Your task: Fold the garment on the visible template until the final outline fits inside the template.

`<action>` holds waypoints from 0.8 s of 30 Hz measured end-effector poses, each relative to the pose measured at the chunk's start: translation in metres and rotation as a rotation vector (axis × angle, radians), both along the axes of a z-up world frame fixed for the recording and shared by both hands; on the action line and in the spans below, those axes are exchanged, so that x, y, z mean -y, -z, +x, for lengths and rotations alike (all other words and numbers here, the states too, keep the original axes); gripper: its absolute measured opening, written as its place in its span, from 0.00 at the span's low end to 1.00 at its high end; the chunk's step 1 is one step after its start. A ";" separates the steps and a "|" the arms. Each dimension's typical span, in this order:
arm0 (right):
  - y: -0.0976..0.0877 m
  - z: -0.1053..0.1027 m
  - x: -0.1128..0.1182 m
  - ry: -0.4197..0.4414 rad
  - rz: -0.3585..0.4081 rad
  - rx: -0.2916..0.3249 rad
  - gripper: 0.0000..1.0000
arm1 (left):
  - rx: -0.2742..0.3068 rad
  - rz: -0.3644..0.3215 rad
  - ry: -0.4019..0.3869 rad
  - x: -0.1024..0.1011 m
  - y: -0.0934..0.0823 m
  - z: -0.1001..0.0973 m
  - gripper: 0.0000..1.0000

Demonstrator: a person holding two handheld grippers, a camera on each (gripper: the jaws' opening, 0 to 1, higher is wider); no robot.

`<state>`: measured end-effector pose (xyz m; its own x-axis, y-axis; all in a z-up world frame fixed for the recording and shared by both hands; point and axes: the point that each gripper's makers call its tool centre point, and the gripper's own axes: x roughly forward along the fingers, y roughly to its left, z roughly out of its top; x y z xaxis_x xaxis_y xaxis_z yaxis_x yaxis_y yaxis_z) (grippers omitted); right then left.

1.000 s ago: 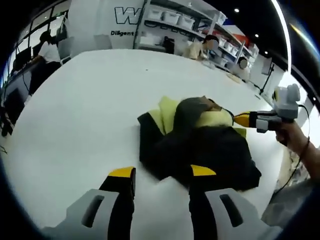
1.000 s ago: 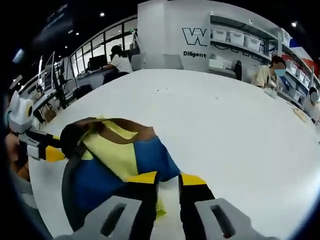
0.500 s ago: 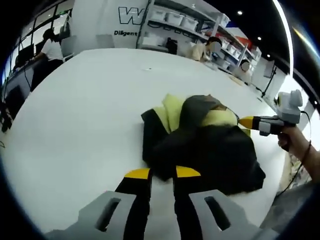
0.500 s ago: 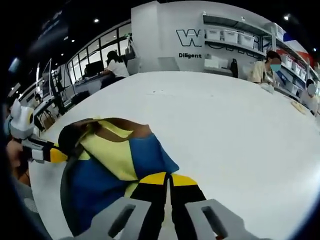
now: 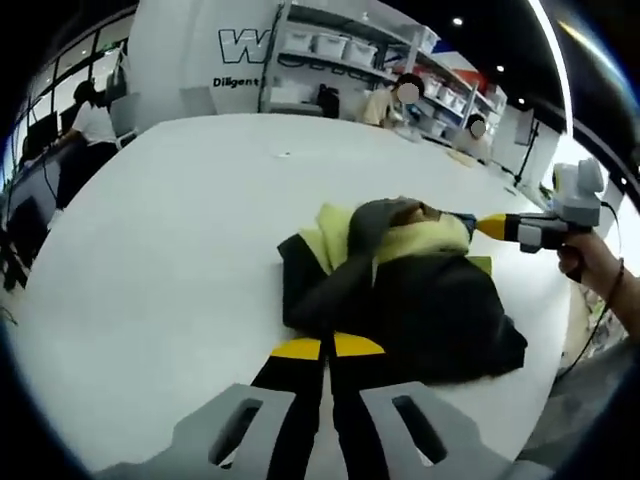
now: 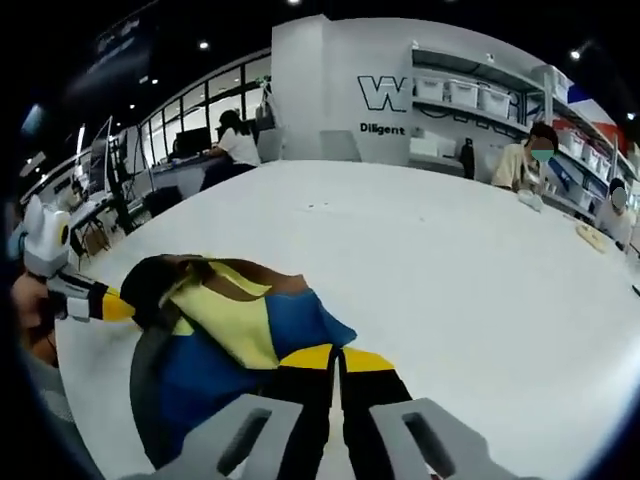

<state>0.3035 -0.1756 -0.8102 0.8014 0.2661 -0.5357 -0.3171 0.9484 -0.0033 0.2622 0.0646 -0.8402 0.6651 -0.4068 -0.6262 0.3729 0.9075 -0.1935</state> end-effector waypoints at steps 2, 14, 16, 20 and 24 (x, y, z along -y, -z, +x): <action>-0.010 0.000 -0.002 -0.008 -0.011 0.023 0.00 | 0.016 -0.003 -0.004 -0.004 -0.007 0.001 0.00; -0.059 -0.011 -0.004 0.007 0.040 0.108 0.00 | 0.077 -0.080 0.001 -0.012 -0.054 -0.004 0.00; -0.065 -0.013 -0.005 -0.004 0.030 0.117 0.00 | 0.091 -0.093 0.006 -0.012 -0.060 -0.004 0.00; -0.076 -0.012 -0.005 -0.025 -0.015 0.137 0.00 | 0.106 -0.074 0.016 -0.016 -0.067 0.001 0.00; -0.093 -0.009 -0.004 -0.040 -0.052 0.173 0.00 | 0.135 -0.061 0.028 -0.020 -0.083 0.006 0.00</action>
<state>0.2950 -0.1720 -0.7177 0.8721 0.2750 -0.4048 -0.3449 0.9322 -0.1096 0.2687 0.0846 -0.7573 0.7295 -0.4610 -0.5054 0.4242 0.8844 -0.1945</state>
